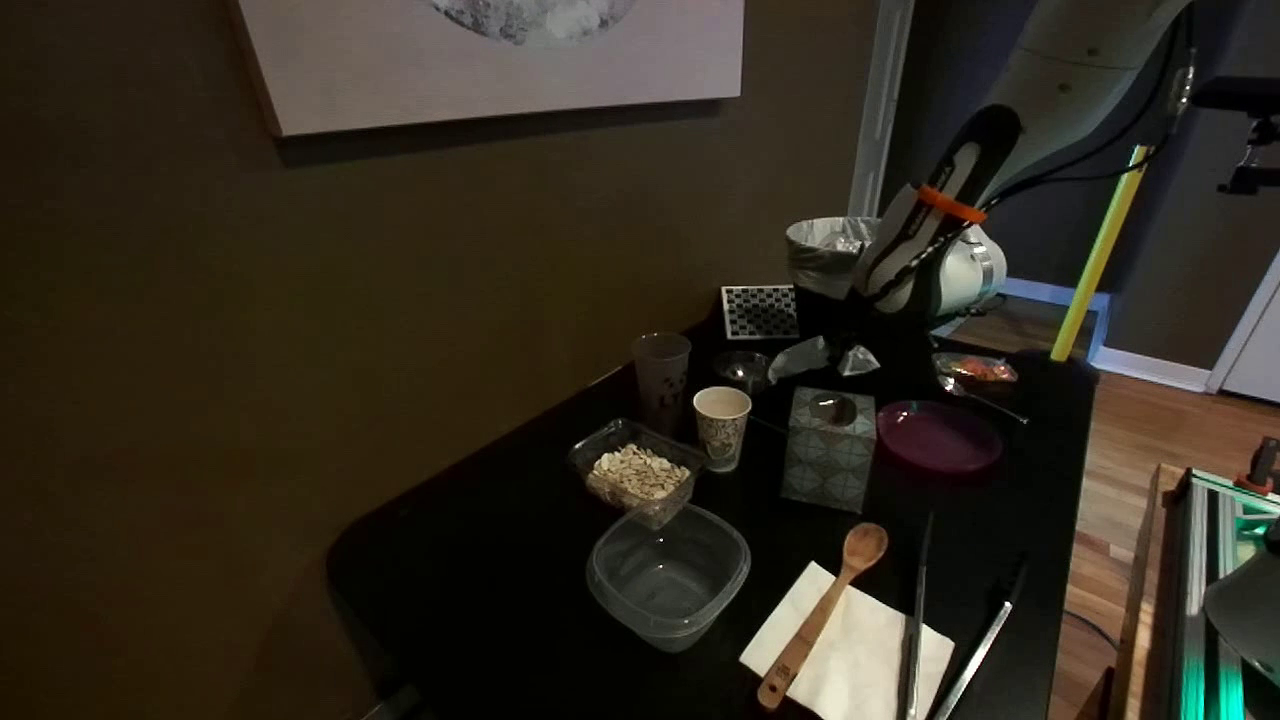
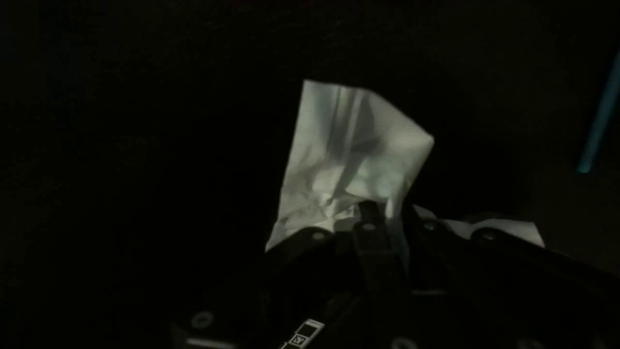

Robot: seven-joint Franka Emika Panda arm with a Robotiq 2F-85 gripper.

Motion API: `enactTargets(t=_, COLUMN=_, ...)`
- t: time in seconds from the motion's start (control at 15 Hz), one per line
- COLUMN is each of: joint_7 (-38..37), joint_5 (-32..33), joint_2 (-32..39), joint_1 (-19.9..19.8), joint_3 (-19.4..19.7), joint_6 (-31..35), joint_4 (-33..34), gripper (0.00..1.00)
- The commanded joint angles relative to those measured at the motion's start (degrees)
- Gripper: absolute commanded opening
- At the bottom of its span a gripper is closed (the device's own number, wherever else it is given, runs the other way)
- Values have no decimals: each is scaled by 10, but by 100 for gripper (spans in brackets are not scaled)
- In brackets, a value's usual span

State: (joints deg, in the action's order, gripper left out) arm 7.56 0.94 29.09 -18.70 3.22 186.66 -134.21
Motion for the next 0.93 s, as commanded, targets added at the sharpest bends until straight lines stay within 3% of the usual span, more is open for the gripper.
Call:
enactTargets(t=0.0, joint_7=4, joint_5=17, joint_2=-112, joint_1=-24, joint_3=-25, joint_6=-59, joint_4=-73, gripper=3)
enactTargets(t=0.53, joint_7=45, joint_5=-21, joint_2=-309, joint_1=-42, joint_3=-46, joint_6=-185, joint_4=-116, gripper=3)
enactTargets(t=0.73, joint_7=60, joint_5=-33, joint_2=-368, joint_1=-39, joint_3=-32, joint_6=-238, joint_4=-95, gripper=3)
enactTargets(t=0.8, joint_7=51, joint_5=-20, joint_2=-384, joint_1=2, joint_3=17, joint_6=-254, joint_4=-85, gripper=3)
enactTargets(t=0.87, joint_7=28, joint_5=7, joint_2=-396, joint_1=-3, joint_3=25, joint_6=-263, joint_4=-73, gripper=3)
